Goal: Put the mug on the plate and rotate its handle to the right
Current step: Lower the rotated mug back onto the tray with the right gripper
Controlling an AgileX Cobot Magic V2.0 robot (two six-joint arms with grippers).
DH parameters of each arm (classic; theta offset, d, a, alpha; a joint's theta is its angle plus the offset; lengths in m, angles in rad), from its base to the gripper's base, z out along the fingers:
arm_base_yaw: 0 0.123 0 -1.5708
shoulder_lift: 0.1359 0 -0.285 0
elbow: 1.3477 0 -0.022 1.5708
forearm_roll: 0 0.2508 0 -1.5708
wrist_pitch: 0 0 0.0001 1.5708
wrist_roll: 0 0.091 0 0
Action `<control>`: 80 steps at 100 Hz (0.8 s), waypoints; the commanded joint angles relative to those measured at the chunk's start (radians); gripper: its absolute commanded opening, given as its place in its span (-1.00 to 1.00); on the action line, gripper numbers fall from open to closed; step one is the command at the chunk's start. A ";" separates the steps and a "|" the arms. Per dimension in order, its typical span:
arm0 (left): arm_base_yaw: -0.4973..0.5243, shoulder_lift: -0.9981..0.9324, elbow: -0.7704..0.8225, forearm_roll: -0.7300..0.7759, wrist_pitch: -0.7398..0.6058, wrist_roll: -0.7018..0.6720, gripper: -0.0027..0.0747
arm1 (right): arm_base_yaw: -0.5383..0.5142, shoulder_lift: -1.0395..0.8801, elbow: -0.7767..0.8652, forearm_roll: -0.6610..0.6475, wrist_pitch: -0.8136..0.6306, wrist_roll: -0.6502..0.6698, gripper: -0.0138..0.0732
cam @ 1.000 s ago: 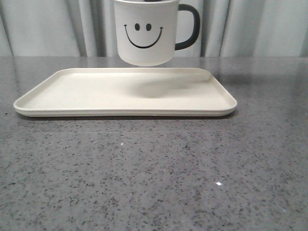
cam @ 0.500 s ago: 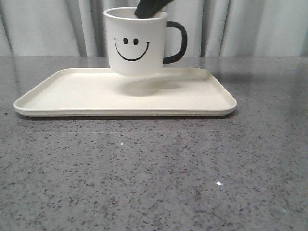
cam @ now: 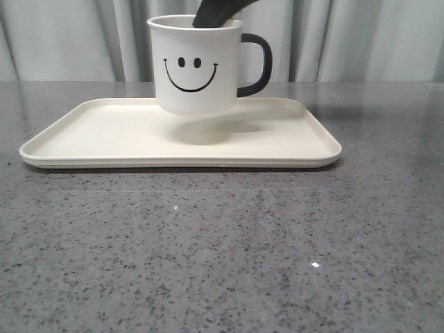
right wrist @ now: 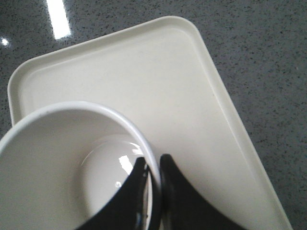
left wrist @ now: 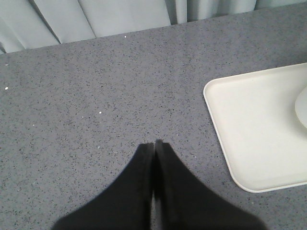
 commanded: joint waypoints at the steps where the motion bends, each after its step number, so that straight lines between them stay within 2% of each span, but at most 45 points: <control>1: 0.000 -0.007 -0.022 -0.010 -0.065 -0.007 -0.98 | 0.009 -0.046 -0.031 0.050 -0.015 -0.002 -0.84; 80: 0.000 -0.007 -0.022 -0.010 -0.065 -0.007 -0.98 | 0.016 -0.014 -0.031 0.047 -0.006 -0.002 -0.84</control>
